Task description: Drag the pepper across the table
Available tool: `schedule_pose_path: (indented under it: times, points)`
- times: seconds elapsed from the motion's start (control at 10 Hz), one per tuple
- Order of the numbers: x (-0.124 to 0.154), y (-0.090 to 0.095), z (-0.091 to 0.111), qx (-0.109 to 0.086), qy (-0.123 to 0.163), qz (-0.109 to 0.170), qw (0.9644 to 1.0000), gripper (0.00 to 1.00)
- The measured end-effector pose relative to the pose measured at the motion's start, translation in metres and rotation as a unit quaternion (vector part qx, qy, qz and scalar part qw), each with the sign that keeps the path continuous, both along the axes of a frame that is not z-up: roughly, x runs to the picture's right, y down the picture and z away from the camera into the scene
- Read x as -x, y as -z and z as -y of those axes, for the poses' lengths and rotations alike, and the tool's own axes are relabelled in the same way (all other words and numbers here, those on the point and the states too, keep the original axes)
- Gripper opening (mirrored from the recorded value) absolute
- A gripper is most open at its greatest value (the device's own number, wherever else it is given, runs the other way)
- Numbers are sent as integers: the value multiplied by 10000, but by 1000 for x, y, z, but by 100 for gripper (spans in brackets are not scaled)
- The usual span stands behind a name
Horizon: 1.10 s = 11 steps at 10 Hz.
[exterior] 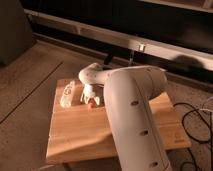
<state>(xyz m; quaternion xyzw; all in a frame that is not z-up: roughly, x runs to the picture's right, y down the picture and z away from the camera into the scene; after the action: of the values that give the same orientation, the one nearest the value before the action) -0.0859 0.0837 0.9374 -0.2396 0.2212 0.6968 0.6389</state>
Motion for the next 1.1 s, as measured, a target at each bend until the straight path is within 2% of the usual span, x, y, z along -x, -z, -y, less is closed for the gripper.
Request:
schedule_pose_path:
  times: [0.1,0.2,0.6,1.1]
  points:
    - [0,0,1,-22,9,-7,10000,8]
    - [1,0,1,-38,0,-6,10000,1]
    - [3,1,-1,-28,22,6,10000,0]
    - [24,2,-7,49,135,206,9997,0]
